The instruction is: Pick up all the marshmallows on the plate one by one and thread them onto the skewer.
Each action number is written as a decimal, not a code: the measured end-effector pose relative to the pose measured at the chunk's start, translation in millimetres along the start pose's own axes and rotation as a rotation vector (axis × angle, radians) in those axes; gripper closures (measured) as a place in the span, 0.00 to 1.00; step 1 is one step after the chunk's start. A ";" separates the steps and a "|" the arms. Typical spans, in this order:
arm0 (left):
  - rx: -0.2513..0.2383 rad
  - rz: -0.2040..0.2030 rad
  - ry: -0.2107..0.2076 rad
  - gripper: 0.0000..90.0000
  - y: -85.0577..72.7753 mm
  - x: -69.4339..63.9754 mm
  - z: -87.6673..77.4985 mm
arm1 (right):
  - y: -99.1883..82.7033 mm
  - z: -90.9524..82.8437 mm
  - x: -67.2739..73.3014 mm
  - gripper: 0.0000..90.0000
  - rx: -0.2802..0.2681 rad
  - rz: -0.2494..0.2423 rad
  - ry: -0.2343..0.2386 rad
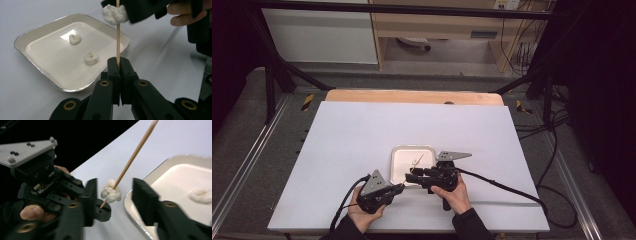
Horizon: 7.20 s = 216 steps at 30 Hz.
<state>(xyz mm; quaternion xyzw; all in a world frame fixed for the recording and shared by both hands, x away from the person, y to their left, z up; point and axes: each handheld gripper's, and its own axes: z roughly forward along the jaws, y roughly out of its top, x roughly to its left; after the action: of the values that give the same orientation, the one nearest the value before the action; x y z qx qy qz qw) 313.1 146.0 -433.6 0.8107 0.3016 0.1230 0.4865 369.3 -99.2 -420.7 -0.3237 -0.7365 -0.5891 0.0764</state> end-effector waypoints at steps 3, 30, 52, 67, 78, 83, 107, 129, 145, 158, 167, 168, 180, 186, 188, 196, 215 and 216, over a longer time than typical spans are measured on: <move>0.000 -0.009 0.003 0.98 -0.9 2.9 -2.4 | 6.0 -7.7 2.8 0.45 -0.025 -0.030 -0.058; 0.016 -0.022 0.030 0.98 -8.2 19.6 -16.1 | 6.5 -19.9 -22.6 0.08 0.095 -0.175 -0.345; 0.013 -0.007 0.030 0.98 -8.8 22.1 -15.5 | 27.3 21.2 -40.9 0.25 0.203 -0.275 -0.415; 0.019 -0.024 0.034 0.98 -9.4 21.8 -15.2 | 24.4 44.0 -58.8 0.45 0.290 -0.279 -0.388; 0.017 -0.016 0.033 0.98 -9.4 21.8 -14.9 | 19.4 50.4 -65.0 0.62 0.307 -0.312 -0.381; 0.033 -0.031 0.034 0.98 -10.1 20.8 -15.3 | 17.4 51.0 -64.8 0.69 0.312 -0.337 -0.378; 0.034 -0.022 0.028 0.98 -10.0 18.2 -14.7 | 34.4 22.9 -44.3 0.79 0.229 -0.261 -0.323; 0.039 -0.011 0.019 0.98 -9.8 15.1 -13.1 | 37.0 -30.7 -20.4 0.80 0.065 -0.161 -0.213; 0.047 0.011 0.009 0.98 -9.4 12.6 -11.2 | 49.4 -46.1 -10.9 0.80 -0.068 -0.073 -0.082; 0.032 0.016 0.004 0.98 -9.0 10.8 -10.9 | 51.3 -32.0 -10.7 0.81 -0.097 -0.018 -0.033; 0.039 0.025 0.000 0.98 -9.3 10.4 -10.5 | 49.6 -25.2 -11.2 0.81 -0.081 -0.001 -0.014; 0.040 0.024 0.000 0.98 -9.4 10.3 -10.4 | 49.1 -24.7 -11.2 0.81 -0.077 0.000 -0.013; 0.028 -0.014 -0.004 0.98 -10.9 11.9 -10.0 | 43.6 -21.0 -9.3 0.86 -0.078 -0.004 -0.005; 0.019 -0.028 -0.007 0.98 -11.2 12.0 -10.5 | 39.8 -18.0 -7.6 0.88 -0.103 -0.010 -0.002; 0.021 -0.029 -0.005 0.98 -11.4 12.1 -10.3 | 38.1 -16.8 -7.1 0.88 -0.111 -0.014 0.001; 0.022 -0.030 -0.006 0.98 -12.6 10.9 -9.3 | 32.3 -12.7 -4.5 0.90 -0.131 -0.017 0.022; 0.047 -0.024 -0.013 0.98 -14.0 9.0 -5.4 | 20.6 -5.9 -0.2 0.90 -0.126 -0.025 0.032; 0.045 -0.024 -0.011 0.98 -14.0 8.8 -5.5 | 20.3 -5.7 0.0 0.90 -0.124 -0.025 0.034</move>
<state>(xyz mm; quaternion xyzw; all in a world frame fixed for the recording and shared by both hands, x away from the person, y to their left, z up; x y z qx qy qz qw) 312.2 160.1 -443.7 0.8185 0.3113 0.1059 0.4711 379.3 -102.5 -402.5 -0.3087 -0.7010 -0.6400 0.0613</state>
